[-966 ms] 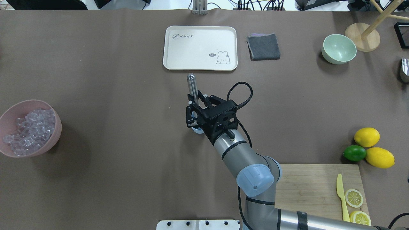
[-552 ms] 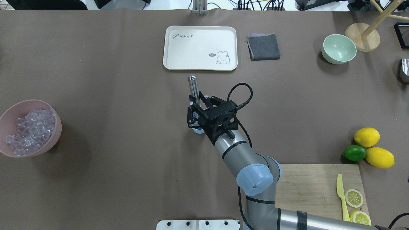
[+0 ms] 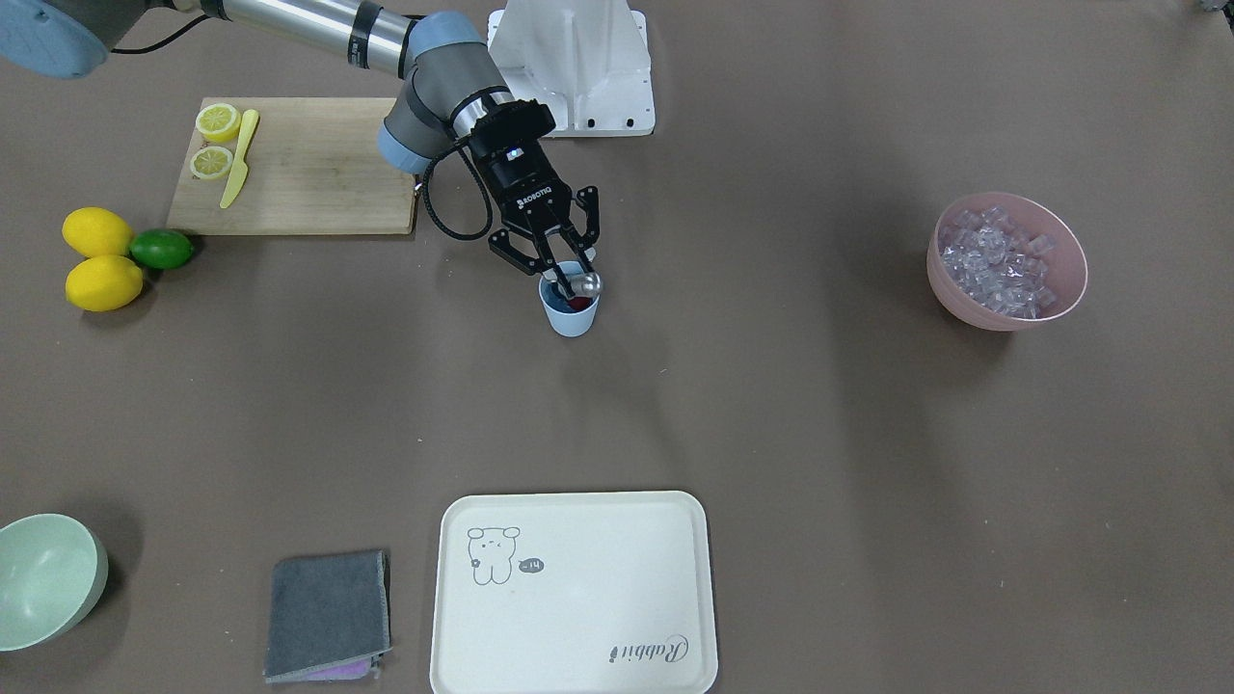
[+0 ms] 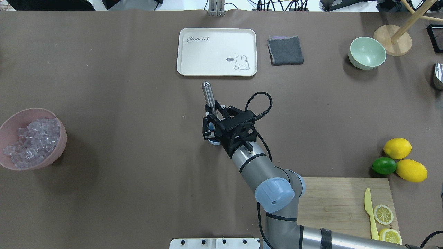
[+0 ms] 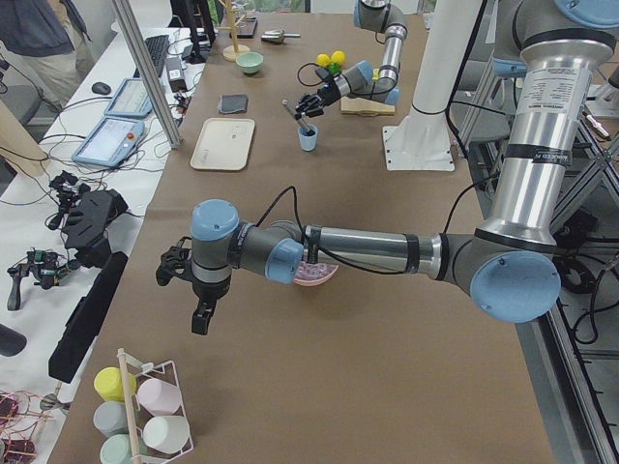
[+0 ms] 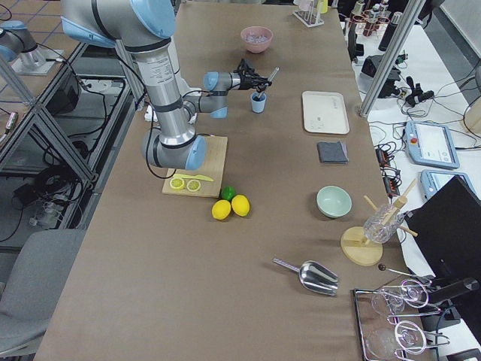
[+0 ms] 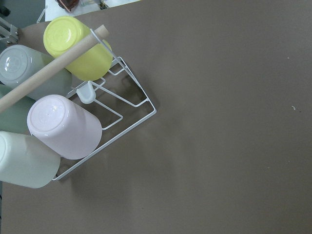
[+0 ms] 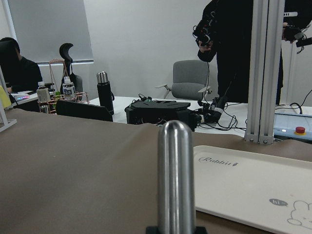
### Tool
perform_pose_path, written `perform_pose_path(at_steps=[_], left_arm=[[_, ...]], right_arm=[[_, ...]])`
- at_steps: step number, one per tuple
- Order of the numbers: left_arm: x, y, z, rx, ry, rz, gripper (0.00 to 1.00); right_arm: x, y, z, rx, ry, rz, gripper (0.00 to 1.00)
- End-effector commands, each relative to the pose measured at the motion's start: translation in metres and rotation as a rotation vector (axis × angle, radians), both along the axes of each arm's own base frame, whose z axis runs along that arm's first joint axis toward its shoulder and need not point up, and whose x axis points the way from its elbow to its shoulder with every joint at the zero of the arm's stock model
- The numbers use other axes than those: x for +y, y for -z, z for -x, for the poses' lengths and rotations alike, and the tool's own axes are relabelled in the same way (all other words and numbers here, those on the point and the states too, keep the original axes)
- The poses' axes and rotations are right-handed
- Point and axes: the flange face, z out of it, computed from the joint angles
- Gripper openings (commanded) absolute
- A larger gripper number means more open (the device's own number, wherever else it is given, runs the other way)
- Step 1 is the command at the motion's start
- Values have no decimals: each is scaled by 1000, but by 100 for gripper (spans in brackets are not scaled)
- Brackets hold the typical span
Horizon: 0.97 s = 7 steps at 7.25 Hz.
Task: Mash ice and strawberries in cup
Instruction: 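Press the steel rod down repeatedly on the cup contents with right gripper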
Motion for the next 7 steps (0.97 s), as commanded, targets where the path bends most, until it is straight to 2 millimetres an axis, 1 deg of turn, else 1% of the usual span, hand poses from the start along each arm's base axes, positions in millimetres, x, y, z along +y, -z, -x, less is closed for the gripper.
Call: perform_pose_path(at_steps=[1, 3, 4, 5, 6, 7], left_arm=[[0, 2, 0, 0, -1, -5, 97], [0, 5, 0, 4, 10, -3, 97], [-1, 11, 0, 8, 22, -6, 97], [-1, 14, 0, 11, 29, -8, 97], [0, 14, -1, 18, 31, -4, 97], [-1, 15, -1, 18, 30, -7, 97]], right_arm=[[-9, 8, -9, -20, -7, -5, 0], [-29, 21, -30, -47, -16, -18, 0], [-37, 26, -39, -58, -20, -24, 0], [-32, 48, -57, -100, -15, -45, 0], [-34, 55, -67, -108, -10, -54, 0], [-49, 53, -77, -97, 1, -58, 0]])
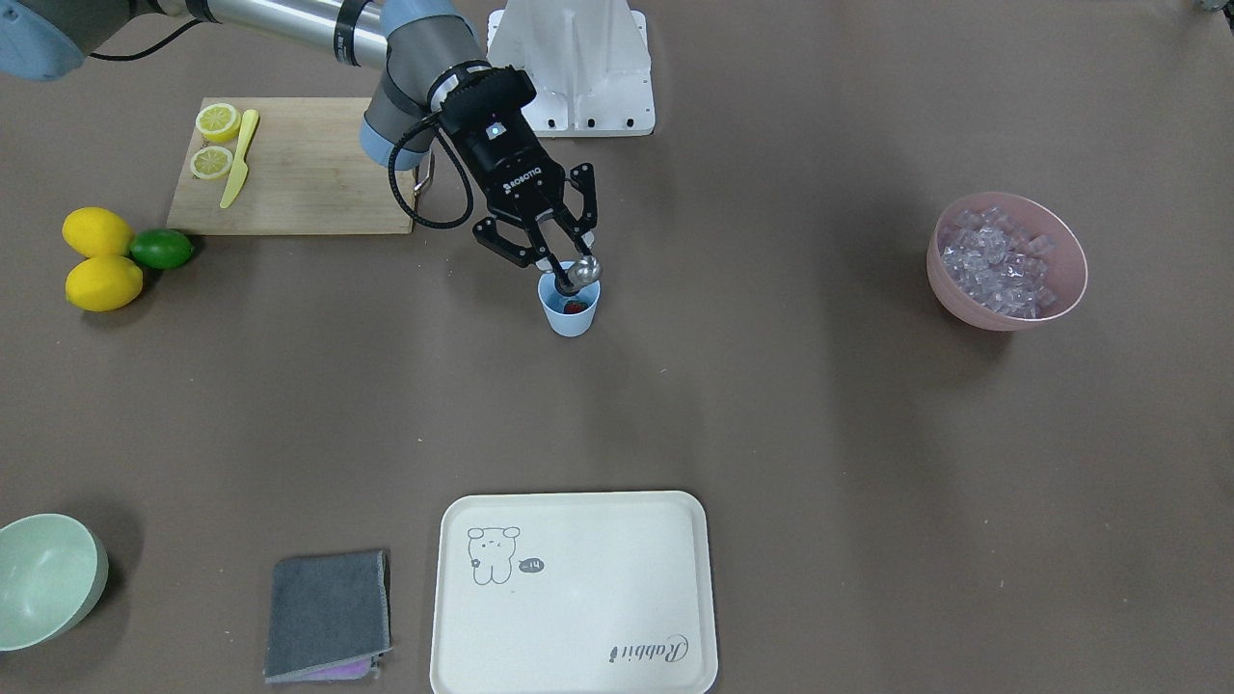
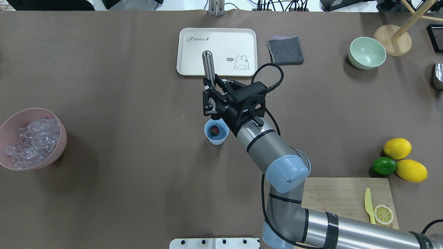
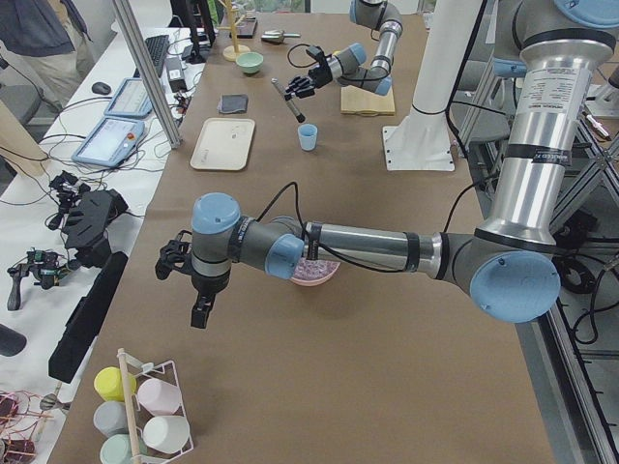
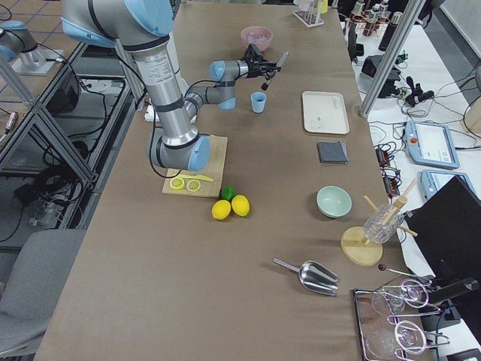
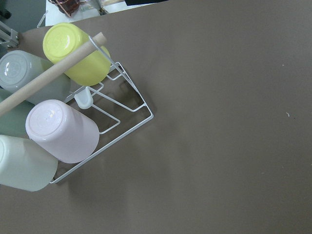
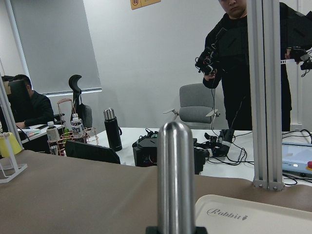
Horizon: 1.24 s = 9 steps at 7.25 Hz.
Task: Mash ice and strawberries in cup
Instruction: 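Lift the steel rod out of the cup and carry it back with right gripper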
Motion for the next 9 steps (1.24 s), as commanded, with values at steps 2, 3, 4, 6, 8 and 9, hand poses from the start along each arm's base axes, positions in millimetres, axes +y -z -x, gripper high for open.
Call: perform_pose_path(at_steps=[2, 3, 4, 6, 8, 9], left_arm=[[-1, 12, 0, 4, 2, -21, 97], [-1, 17, -1, 4, 1, -32, 97], [0, 28, -1, 5, 2, -51, 97], [-5, 38, -5, 4, -6, -72, 97], [-8, 47, -8, 6, -12, -128, 97], [-8, 53, -11, 5, -24, -147, 97]], right_arm=[[-55, -44, -47, 64, 46, 16, 0], [-77, -74, -69, 76, 79, 70, 0], [-92, -98, -89, 99, 108, 100, 0], [-123, -130, -130, 106, 128, 172, 0], [-159, -179, -195, 140, 174, 319, 0], [-176, -201, -225, 162, 198, 382, 0]])
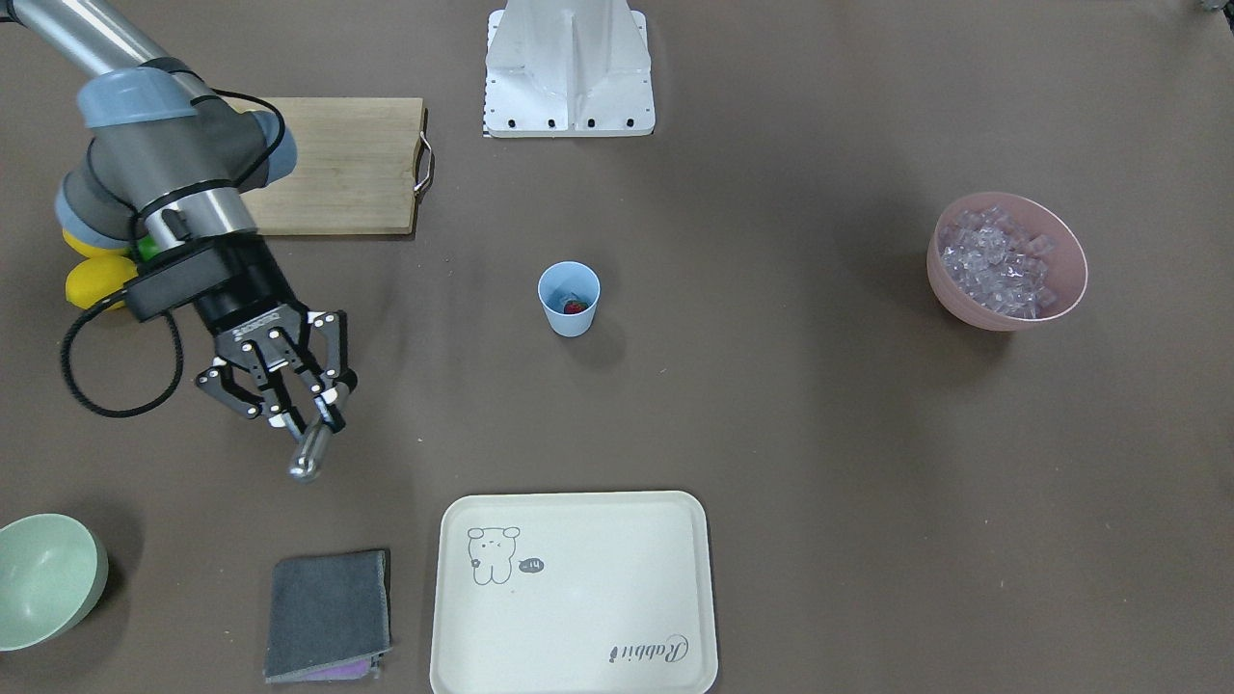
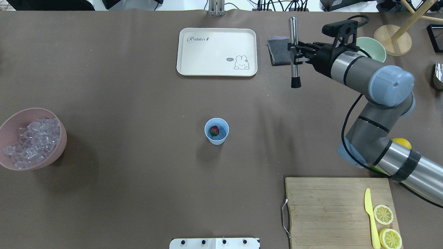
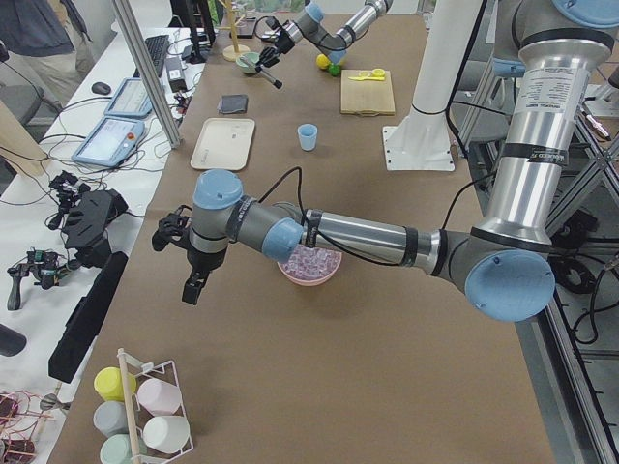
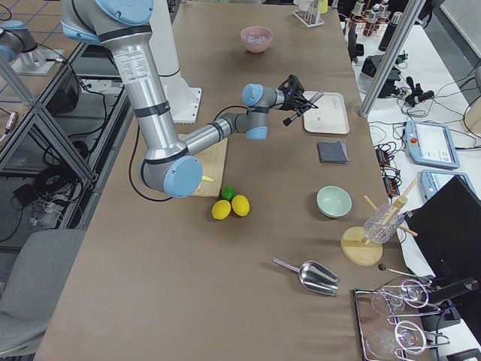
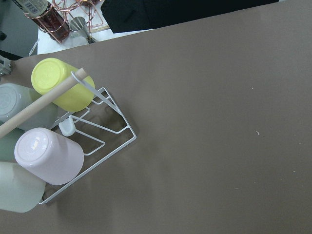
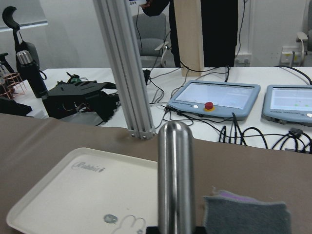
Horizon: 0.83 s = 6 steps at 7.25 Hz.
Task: Mash ice and strawberries in cup
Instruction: 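Lift the steel rod out of the cup and carry it back with right gripper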
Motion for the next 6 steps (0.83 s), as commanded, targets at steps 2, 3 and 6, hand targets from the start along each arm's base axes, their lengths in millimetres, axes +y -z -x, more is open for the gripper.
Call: perform_pose_path(at_steps=[2, 3, 6], left_arm=[[-3, 13, -19, 0, -37, -42, 97], [-2, 22, -21, 2, -39, -60, 97], [1, 25, -25, 5, -45, -67, 97]], right_arm=[[-37, -59, -72, 21, 67, 283, 0], [-27, -85, -79, 28, 109, 360, 0], [16, -147, -96, 51, 223, 480, 0]])
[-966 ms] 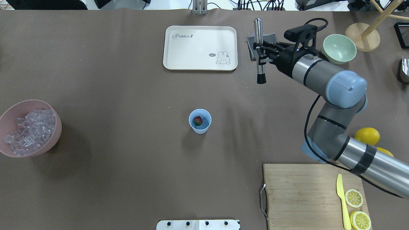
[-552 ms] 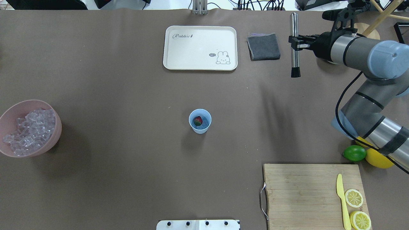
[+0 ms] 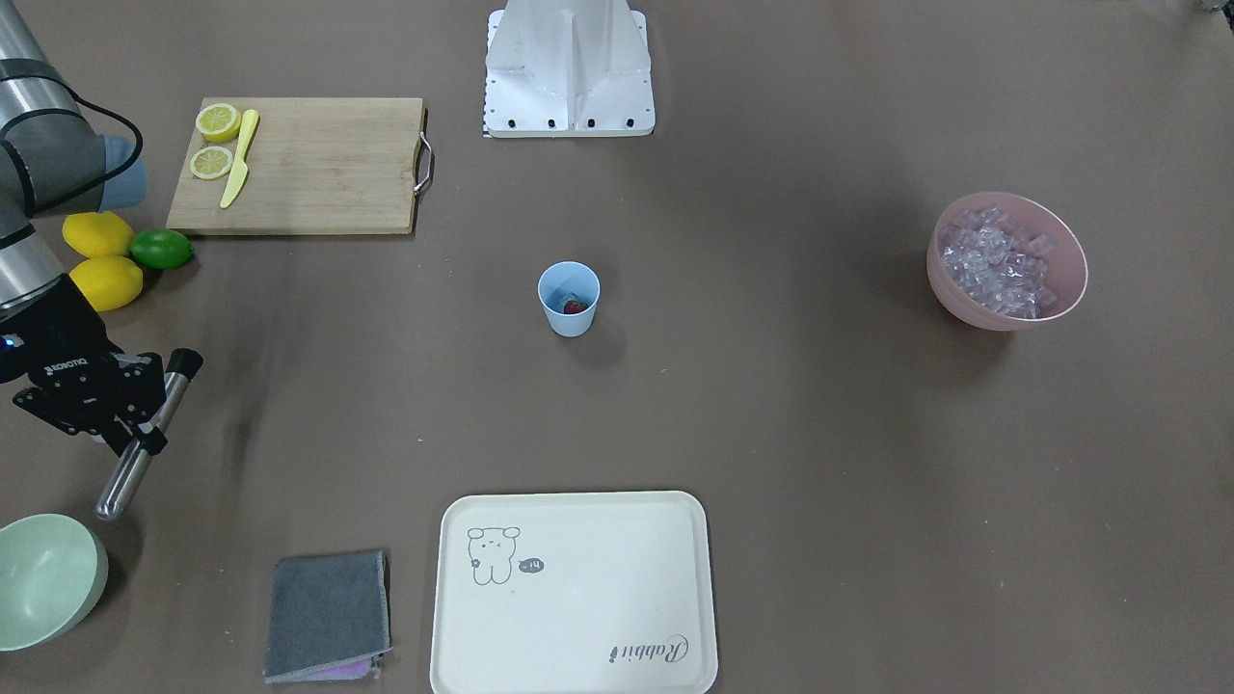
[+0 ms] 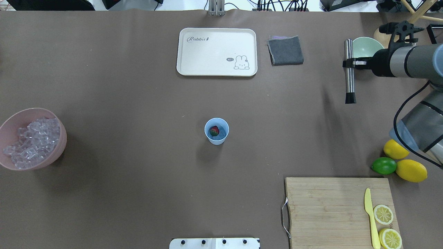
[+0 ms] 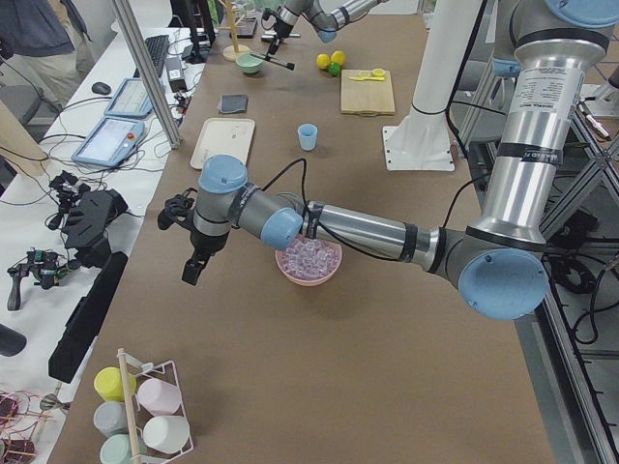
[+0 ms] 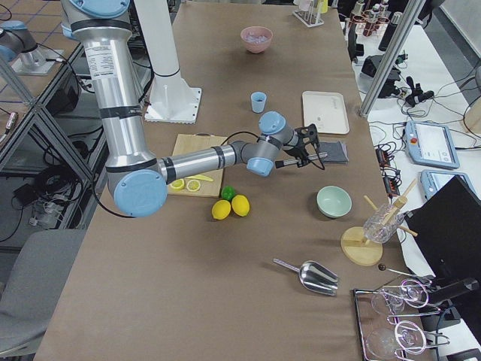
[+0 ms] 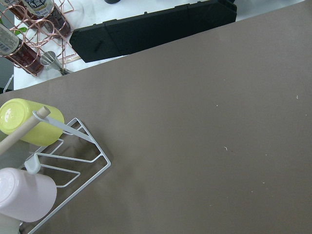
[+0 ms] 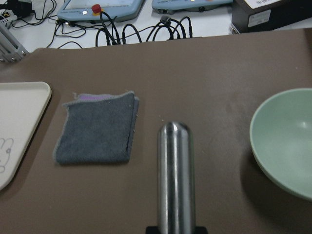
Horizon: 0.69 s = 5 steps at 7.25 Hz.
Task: Mash ice and strawberries in cup
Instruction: 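Lift the steel rod out of the cup and carry it back with right gripper, then lower the steel rod onto the table near the green bowl with right gripper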
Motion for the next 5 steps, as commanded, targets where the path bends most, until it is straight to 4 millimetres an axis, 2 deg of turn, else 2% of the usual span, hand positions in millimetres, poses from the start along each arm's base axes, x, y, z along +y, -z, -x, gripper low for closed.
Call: perform_pose_path(at_steps=[1, 2, 3, 5], left_arm=[[3, 4, -2, 14, -6, -4, 97], [4, 2, -2, 18, -11, -1, 97], [3, 2, -3, 17, -14, -3, 97], [8, 1, -5, 14, -18, -5, 97]], right_arm=[[29, -40, -8, 1, 87, 93, 0], [36, -55, -8, -7, 135, 136, 0], [47, -56, -11, -19, 158, 143, 0], [47, -79, -5, -3, 187, 189, 0]])
